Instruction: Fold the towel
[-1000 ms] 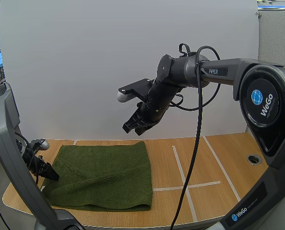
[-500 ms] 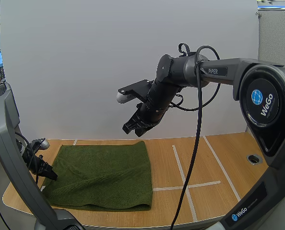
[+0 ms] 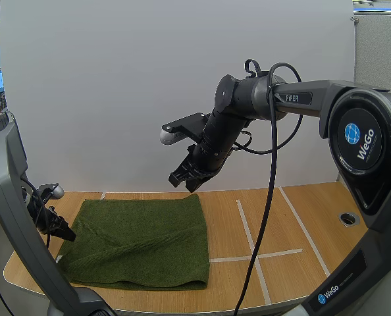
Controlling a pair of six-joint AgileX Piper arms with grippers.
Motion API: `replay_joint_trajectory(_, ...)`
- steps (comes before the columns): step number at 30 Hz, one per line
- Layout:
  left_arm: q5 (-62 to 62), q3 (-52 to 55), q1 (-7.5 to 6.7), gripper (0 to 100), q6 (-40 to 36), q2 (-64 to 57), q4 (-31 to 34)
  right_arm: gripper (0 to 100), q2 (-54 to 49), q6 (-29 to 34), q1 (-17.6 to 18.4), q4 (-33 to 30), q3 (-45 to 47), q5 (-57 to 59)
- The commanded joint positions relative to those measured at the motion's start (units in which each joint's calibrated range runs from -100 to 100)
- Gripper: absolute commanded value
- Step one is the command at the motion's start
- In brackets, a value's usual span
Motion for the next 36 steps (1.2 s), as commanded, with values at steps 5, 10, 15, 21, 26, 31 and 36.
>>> replay_joint_trajectory(5,-2.35,-0.24,-0.18,68,-0.14,-0.33,-2.87,0,-0.97,-0.43,-0.13,0.03,0.00,2.59)
replay_joint_trajectory(10,-2.64,-0.24,-0.18,68,-0.14,2.26,-3.15,0,-0.97,-0.43,-0.13,0.14,0.00,3.94)
replay_joint_trajectory(15,0.49,-0.24,-0.18,68,0.44,2.97,-5.53,0,-0.97,-0.43,-0.13,0.14,0.00,3.94)
replay_joint_trajectory(21,1.14,-0.24,-0.18,67,1.02,5.25,-5.46,0,-0.97,-0.43,-0.13,0.99,0.00,5.59)
replay_joint_trajectory(26,1.31,-0.24,-0.18,67,0.79,5.92,-5.20,0,-0.97,-0.53,-0.13,0.98,0.00,5.74)
replay_joint_trajectory(31,1.67,-0.24,-0.18,62,0.78,5.66,-5.20,0,-0.97,-0.53,-0.13,0.98,0.00,5.74)
replay_joint_trajectory(36,2.02,-0.24,-0.18,29,0.78,5.66,-5.20,0,-0.97,-0.53,-0.13,0.98,0.00,5.74)
